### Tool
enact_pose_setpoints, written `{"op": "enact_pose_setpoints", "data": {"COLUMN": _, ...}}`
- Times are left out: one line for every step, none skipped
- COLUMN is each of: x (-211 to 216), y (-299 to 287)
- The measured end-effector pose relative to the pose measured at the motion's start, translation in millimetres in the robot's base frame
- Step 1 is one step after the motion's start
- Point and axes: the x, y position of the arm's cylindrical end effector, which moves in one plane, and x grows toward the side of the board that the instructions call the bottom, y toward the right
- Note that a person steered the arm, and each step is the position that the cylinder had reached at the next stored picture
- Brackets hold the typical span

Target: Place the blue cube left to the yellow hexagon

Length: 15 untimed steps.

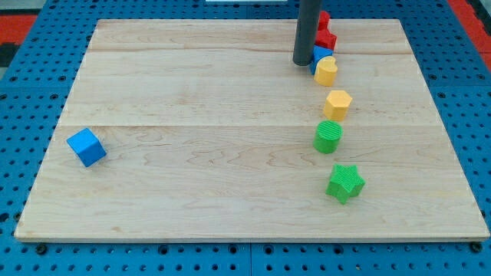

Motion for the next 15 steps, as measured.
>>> {"op": "enact_pose_setpoints", "data": {"x": 0, "y": 6}}
{"op": "enact_pose_setpoints", "data": {"x": 6, "y": -26}}
{"op": "enact_pose_setpoints", "data": {"x": 41, "y": -97}}
{"op": "enact_pose_setpoints", "data": {"x": 36, "y": -210}}
{"op": "enact_pose_setpoints", "data": {"x": 98, "y": -323}}
{"op": "enact_pose_setpoints", "data": {"x": 159, "y": -399}}
{"op": "enact_pose_setpoints", "data": {"x": 223, "y": -364}}
{"op": "enact_pose_setpoints", "data": {"x": 238, "y": -331}}
{"op": "enact_pose_setpoints", "data": {"x": 183, "y": -344}}
{"op": "enact_pose_setpoints", "data": {"x": 163, "y": -290}}
{"op": "enact_pose_setpoints", "data": {"x": 123, "y": -258}}
{"op": "enact_pose_setpoints", "data": {"x": 110, "y": -241}}
{"op": "enact_pose_setpoints", "data": {"x": 80, "y": -240}}
{"op": "enact_pose_setpoints", "data": {"x": 77, "y": -213}}
{"op": "enact_pose_setpoints", "data": {"x": 86, "y": -183}}
